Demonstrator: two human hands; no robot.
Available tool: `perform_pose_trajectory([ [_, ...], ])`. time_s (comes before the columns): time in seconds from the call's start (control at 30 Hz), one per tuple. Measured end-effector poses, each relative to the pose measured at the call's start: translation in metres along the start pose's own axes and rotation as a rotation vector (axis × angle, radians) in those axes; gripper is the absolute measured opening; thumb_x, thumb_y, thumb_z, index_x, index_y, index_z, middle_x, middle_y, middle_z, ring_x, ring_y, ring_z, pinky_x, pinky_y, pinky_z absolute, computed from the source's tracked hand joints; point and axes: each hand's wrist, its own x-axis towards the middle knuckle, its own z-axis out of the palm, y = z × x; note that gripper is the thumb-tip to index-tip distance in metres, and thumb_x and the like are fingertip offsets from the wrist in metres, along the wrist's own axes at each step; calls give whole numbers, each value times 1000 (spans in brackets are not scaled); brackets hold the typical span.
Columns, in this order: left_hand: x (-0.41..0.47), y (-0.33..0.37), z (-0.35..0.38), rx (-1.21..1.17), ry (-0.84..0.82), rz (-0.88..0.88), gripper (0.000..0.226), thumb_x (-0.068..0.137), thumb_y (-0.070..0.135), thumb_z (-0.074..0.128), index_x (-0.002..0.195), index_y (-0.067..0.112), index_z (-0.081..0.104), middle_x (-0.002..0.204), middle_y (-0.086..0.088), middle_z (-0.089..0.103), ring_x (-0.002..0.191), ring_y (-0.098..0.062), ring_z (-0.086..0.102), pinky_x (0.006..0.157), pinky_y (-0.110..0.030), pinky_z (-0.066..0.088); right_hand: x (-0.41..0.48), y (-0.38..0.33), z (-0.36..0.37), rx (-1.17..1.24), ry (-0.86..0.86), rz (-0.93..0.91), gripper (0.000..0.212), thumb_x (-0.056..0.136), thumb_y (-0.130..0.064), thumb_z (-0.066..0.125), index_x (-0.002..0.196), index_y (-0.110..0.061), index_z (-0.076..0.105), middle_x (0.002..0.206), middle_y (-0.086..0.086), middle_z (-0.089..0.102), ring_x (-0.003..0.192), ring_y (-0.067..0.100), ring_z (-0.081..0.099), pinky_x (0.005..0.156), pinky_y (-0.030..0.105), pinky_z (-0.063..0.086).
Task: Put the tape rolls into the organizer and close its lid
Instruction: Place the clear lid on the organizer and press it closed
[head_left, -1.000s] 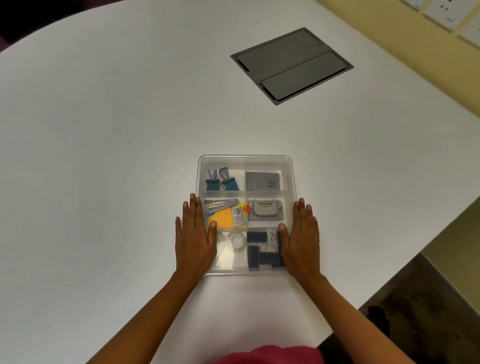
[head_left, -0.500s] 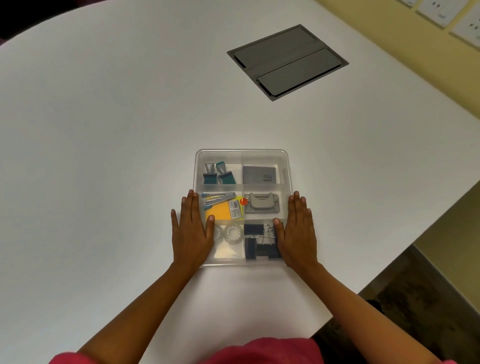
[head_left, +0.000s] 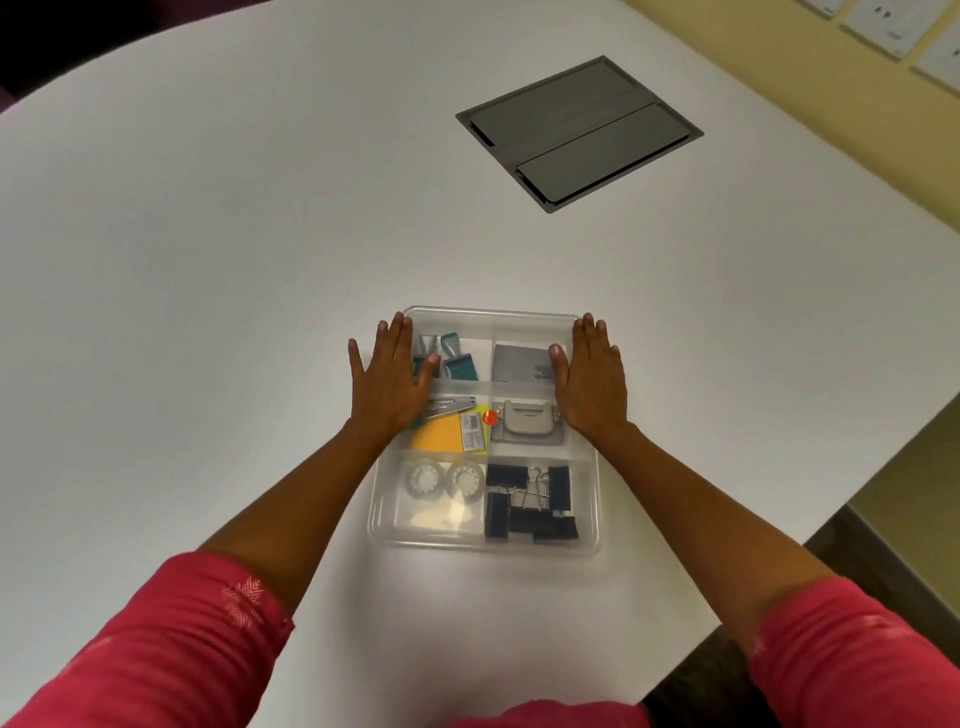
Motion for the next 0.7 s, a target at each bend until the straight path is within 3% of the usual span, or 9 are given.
perform_pose_trajectory([
  [0.23,12,-5,-9,10,35,66,76,86,58,26,147,14,28,156,-7,31,144,-27,31,120,-48,2,3,11,3,-41,35,-50,62,99,-43,33,149,-10,15,158,8,16,145,24,13,118,38,9],
  [0.4,10,-3,-8,22,15,48,72,91,56,28,149,14,24,158,-6,27,146,-26,25,120,-47,0,-1,8,3,-3,-2,-34,64,99,-43,33,150,-12,8,159,7,8,146,24,9,118,39,8],
  [0.6,4,7,-17,-125,-38,-48,59,98,40,35,150,15,22,158,-6,27,138,-32,38,112,-51,34,-3,3,-5,-70,-59,-38,61,102,-38,27,149,-8,3,159,9,2,146,24,4,119,41,5],
  [0.7,0,10,-25,-90,-43,-65,59,99,40,31,151,17,16,160,-6,21,144,-32,28,116,-54,24,-4,0,-15,-143,-46,-61,61,102,-39,25,149,-6,5,159,11,2,146,24,3,118,42,3],
])
